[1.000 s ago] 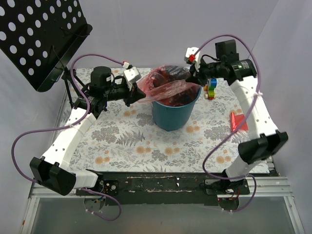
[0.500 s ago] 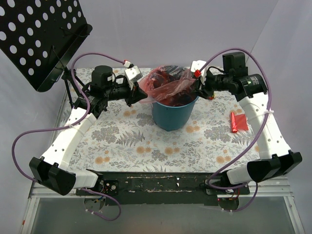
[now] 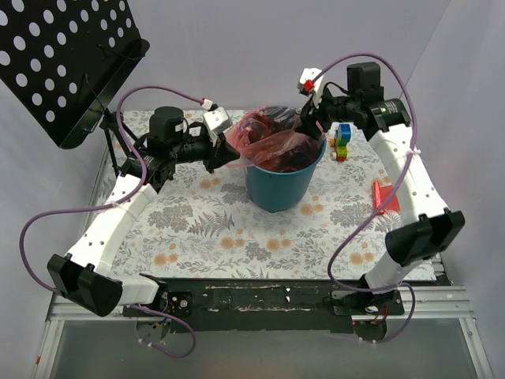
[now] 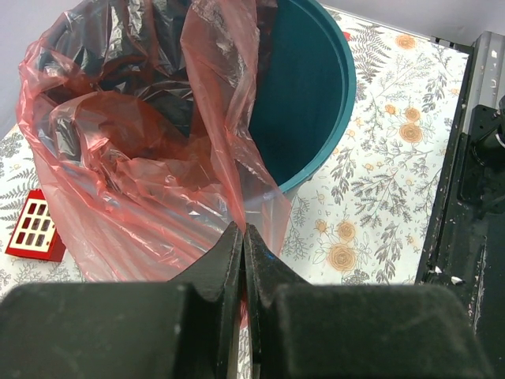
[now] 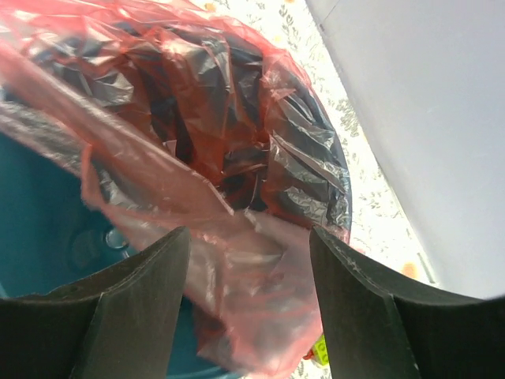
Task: Put the trash bags into the trash bin
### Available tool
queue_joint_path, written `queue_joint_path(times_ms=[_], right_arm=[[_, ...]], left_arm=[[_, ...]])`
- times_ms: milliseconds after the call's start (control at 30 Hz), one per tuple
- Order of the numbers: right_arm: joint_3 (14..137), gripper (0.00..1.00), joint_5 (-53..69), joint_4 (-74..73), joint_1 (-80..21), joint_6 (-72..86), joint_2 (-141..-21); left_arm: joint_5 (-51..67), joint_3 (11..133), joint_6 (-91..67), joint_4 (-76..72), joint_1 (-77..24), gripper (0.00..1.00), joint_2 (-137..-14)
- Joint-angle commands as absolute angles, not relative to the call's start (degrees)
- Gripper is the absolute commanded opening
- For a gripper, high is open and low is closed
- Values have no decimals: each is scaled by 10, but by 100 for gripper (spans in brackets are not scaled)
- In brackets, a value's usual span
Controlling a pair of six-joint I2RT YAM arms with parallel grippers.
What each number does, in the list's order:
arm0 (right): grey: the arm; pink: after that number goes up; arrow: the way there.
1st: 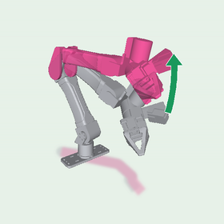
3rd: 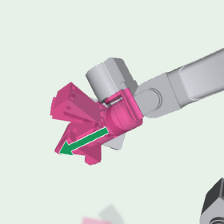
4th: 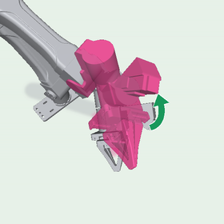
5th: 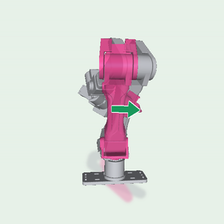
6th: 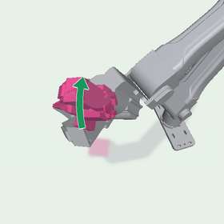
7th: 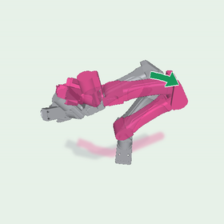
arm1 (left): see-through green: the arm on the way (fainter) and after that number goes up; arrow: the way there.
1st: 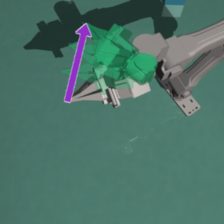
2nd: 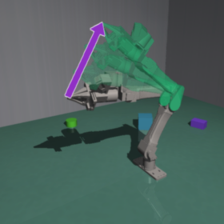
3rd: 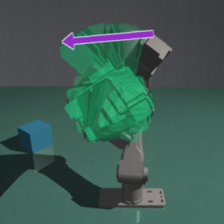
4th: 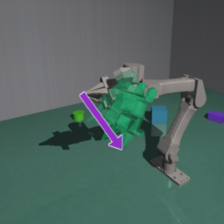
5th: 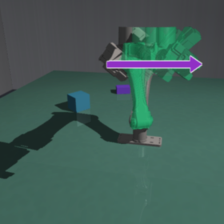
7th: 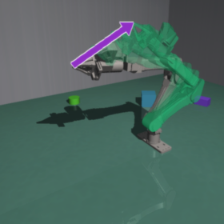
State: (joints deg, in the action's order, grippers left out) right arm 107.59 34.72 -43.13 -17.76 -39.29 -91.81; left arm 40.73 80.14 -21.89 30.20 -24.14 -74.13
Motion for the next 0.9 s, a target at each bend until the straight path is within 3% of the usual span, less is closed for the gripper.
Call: queue_joint_path(times_ms=[0, 33, 100, 167, 200, 367, 533, 867], right_arm=[[1163, 69, 362, -496, -175, -358, -997], [1180, 65, 371, -513, -172, -356, -1010], [1185, 47, 379, -520, -171, -353, -1016], [1166, 15, 378, -509, -170, -352, -1003], [1159, 4, 378, -508, -170, -353, -994], [1116, 1, 375, -498, -163, -351, -909], [914, 1, 340, -420, -163, -324, -721], [622, 1, 284, -310, -163, -288, -572]], left_arm=[[398, 802, -213, 301, -243, 0, -718], [397, 803, -211, 300, -243, 0, -719], [396, 802, -211, 300, -244, 0, -719], [393, 797, -212, 298, -243, 0, -715], [390, 796, -213, 298, -243, 0, -713], [378, 797, -232, 308, -243, 0, -706], [393, 779, -258, 307, -250, 0, -709], [387, 727, -265, 302, -263, 0, -736]])
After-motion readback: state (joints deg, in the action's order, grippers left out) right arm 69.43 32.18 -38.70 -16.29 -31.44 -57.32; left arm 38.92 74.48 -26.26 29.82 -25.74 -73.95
